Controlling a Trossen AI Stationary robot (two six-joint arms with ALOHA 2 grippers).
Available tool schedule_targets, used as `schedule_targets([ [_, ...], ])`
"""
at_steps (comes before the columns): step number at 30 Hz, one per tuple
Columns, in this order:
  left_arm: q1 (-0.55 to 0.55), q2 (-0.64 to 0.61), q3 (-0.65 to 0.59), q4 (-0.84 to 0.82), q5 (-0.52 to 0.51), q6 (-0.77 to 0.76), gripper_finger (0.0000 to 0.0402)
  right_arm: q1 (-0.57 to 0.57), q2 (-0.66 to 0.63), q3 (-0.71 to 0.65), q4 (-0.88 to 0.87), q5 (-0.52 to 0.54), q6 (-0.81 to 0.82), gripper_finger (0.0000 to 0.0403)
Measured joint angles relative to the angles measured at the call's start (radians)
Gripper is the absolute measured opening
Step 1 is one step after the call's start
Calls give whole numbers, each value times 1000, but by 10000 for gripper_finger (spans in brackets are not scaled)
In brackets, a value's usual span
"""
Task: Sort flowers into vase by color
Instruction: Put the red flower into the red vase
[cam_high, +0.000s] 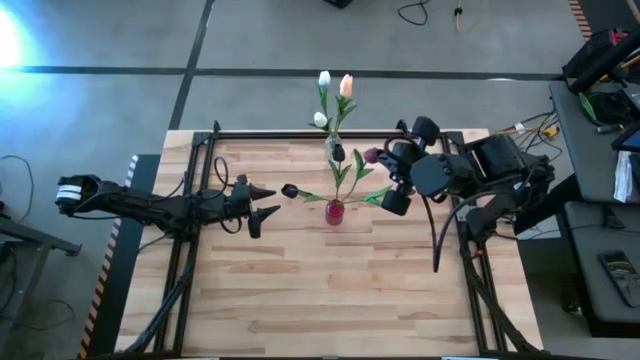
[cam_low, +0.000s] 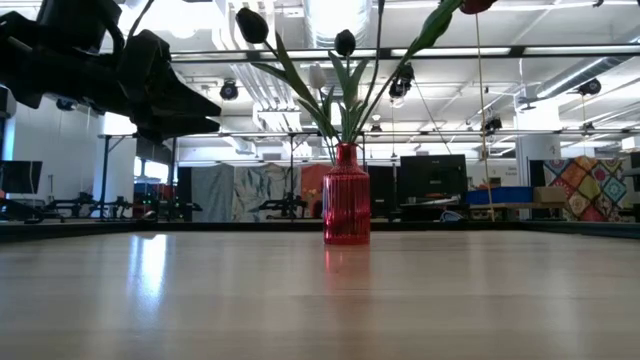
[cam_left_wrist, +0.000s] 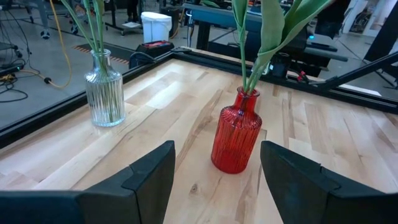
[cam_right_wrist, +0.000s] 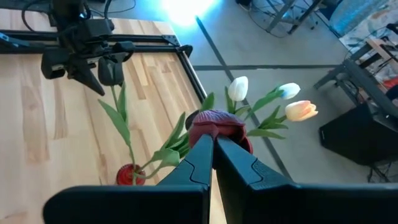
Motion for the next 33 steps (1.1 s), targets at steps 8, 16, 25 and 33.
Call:
schedule_targets([
  [8, 0, 0, 0, 0, 0, 0, 222, 0, 2, 0, -1, 11, 0, 9],
  [16, 0, 0, 0, 0, 0, 0, 222, 0, 13, 0, -1, 11, 9, 9],
  [25, 0, 0, 0, 0, 0, 0, 222, 0, 59, 0, 1, 6, 39, 9],
  [33, 0, 0, 0, 0, 0, 0, 222, -14, 117, -1, 40, 6, 75, 9],
])
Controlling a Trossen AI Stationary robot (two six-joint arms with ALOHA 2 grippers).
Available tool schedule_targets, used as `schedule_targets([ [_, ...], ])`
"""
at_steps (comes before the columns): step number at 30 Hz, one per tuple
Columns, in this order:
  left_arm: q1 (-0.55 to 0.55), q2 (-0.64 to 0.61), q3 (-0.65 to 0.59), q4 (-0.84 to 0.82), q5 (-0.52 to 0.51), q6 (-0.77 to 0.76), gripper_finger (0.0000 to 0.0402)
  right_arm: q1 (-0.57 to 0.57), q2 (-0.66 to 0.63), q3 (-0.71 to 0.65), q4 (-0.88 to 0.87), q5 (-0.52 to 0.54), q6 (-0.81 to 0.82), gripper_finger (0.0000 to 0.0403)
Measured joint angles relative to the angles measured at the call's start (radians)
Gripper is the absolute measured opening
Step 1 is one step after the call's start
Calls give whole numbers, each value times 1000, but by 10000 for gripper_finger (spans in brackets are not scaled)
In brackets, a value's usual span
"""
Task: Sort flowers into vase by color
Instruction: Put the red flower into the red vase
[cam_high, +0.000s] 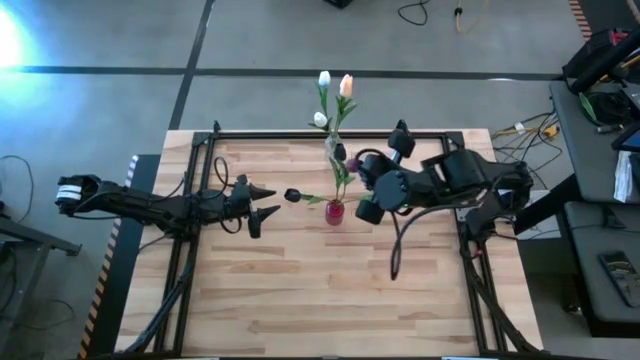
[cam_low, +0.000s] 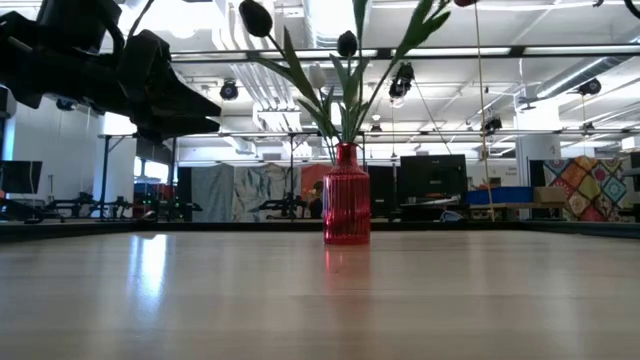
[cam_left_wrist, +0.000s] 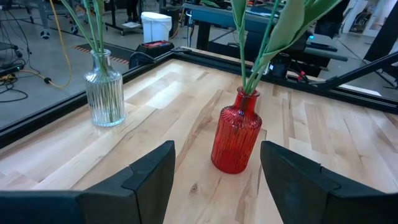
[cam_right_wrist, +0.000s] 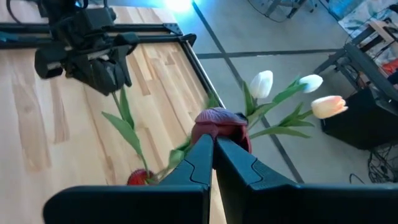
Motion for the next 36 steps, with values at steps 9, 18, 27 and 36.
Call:
schedule_targets([
  [9, 0, 0, 0, 0, 1, 0, 222, -36, 20, 0, 43, -25, 0, 9],
  [18, 0, 0, 0, 0, 11, 0, 222, -43, 47, -1, 66, -32, 42, 9],
  [27, 0, 0, 0, 0, 18, 0, 222, -43, 110, -1, 74, -56, 29, 9],
  [36, 0, 0, 0, 0, 18, 0, 222, -45, 174, -2, 66, -55, -10, 14],
])
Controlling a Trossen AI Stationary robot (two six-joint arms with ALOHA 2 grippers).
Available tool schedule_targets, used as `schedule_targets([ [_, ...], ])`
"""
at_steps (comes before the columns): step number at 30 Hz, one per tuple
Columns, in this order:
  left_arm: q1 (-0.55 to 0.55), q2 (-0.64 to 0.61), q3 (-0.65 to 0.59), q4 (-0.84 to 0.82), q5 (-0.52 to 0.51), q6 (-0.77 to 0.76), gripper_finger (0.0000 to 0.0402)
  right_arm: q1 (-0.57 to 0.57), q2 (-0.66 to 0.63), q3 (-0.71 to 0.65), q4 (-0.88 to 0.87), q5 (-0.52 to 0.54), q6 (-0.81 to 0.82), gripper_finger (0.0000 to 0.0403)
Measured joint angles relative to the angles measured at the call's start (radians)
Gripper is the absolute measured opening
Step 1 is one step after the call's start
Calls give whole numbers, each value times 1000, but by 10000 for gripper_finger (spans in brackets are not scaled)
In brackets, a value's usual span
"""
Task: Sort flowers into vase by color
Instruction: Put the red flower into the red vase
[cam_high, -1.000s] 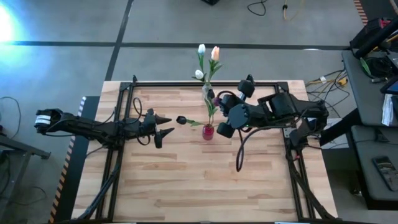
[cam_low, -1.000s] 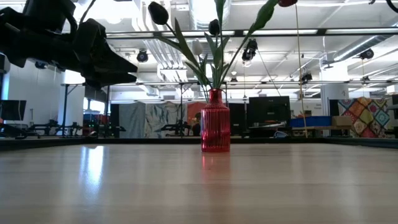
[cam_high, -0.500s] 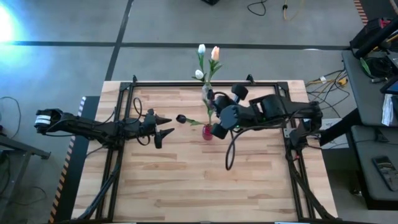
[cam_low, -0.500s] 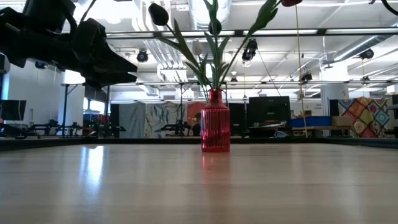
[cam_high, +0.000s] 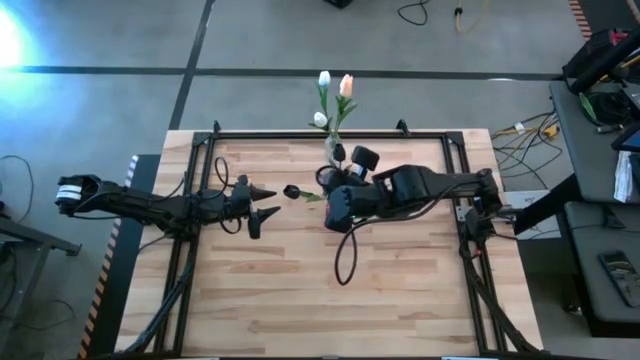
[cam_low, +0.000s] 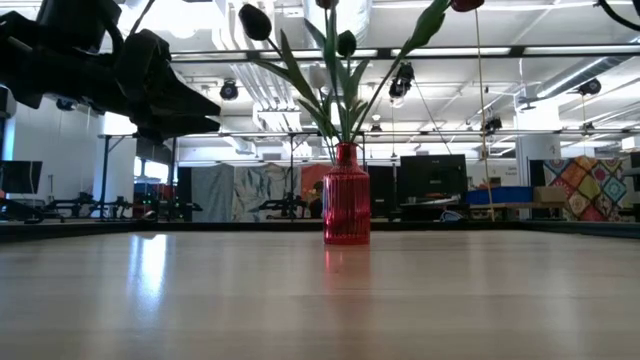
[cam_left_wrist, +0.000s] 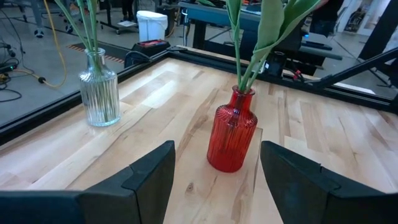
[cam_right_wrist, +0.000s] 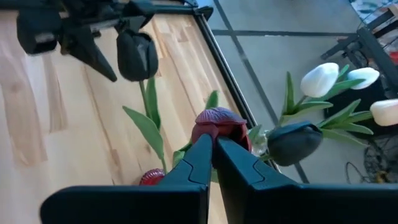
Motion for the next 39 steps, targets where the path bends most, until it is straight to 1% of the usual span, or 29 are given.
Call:
schedule_targets([
  [3, 0, 0, 0, 0, 0, 0, 222, -2, 24, 0, -1, 3, -14, 31],
  [5, 0, 0, 0, 0, 0, 0, 222, -4, 38, 0, 0, 4, -20, 49],
  [11, 0, 0, 0, -2, 0, 0, 222, -6, 49, 0, 0, 6, -21, 121],
  [15, 0, 0, 0, -3, 0, 0, 222, -6, 32, 0, 1, 6, -20, 164],
  [18, 0, 0, 0, -3, 0, 0, 222, -6, 3, 0, 4, 7, -21, 187],
  [22, 0, 0, 0, -3, 0, 0, 222, -6, -27, 0, 5, 7, -20, 205],
  [26, 0, 0, 0, -4, 0, 0, 222, -6, -54, 0, 5, 7, -21, 212],
  [29, 0, 0, 0, -5, 0, 0, 222, -3, -81, 0, 4, 11, -50, 210],
  [31, 0, 0, 0, -5, 0, 0, 222, 6, -101, 0, 4, 47, -56, 204],
  [35, 0, 0, 0, -9, 0, 0, 222, 41, -136, 0, -3, 133, -56, 178],
  [39, 0, 4, 0, -11, 0, 8, 222, 85, -154, -2, -7, 178, -53, 133],
])
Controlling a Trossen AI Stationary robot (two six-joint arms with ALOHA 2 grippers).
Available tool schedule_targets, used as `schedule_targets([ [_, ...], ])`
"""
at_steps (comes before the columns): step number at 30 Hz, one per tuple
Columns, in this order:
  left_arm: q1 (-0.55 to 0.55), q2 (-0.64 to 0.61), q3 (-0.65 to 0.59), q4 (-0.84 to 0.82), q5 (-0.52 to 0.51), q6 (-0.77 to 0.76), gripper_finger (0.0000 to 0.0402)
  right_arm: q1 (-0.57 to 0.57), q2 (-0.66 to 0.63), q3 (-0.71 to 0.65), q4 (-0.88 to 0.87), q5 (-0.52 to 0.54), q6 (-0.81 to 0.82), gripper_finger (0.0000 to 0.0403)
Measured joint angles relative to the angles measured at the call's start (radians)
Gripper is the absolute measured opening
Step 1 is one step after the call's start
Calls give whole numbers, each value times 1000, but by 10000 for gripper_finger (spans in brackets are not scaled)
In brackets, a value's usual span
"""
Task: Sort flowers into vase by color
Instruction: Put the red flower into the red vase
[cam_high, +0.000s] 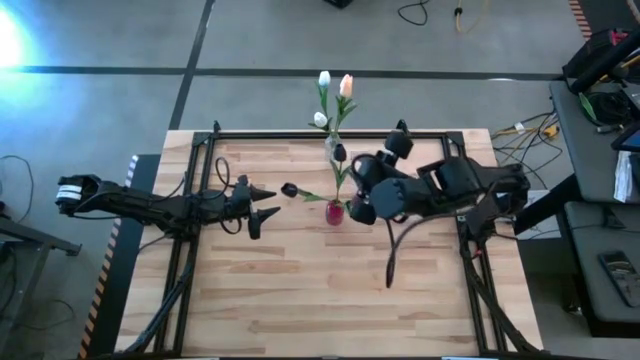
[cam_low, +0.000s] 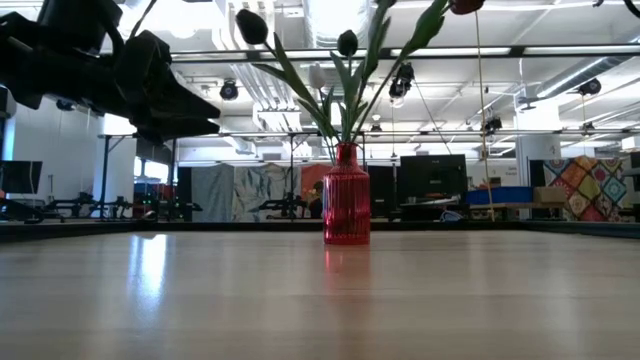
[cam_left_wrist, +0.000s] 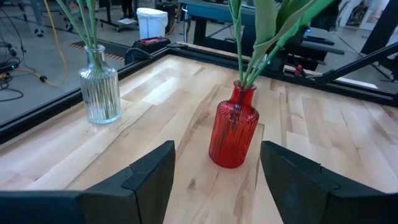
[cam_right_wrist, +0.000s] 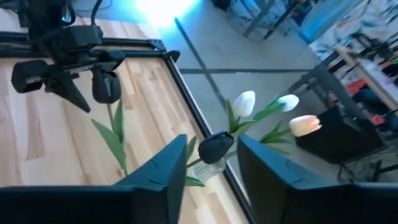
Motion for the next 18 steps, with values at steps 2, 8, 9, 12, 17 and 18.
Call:
schedule_targets([
  [2, 0, 3, 0, 0, 0, 0, 222, 23, 0, -1, -22, 23, 11, 104],
  [8, 0, 10, 0, 1, 0, 0, 222, 63, 1, -68, -77, 84, 72, 18],
  [9, 0, 11, 0, 1, 0, 0, 222, 66, 1, -92, -77, 91, 83, 14],
  [12, 0, 11, 0, 7, 0, 0, 222, 66, -6, -169, -60, 91, 116, 11],
  [17, 0, 11, 0, 8, 0, 0, 222, 67, -34, -308, 45, 80, 94, 9],
  [18, 0, 12, 0, 8, 0, 0, 222, 67, -41, -331, 77, 70, 80, 9],
])
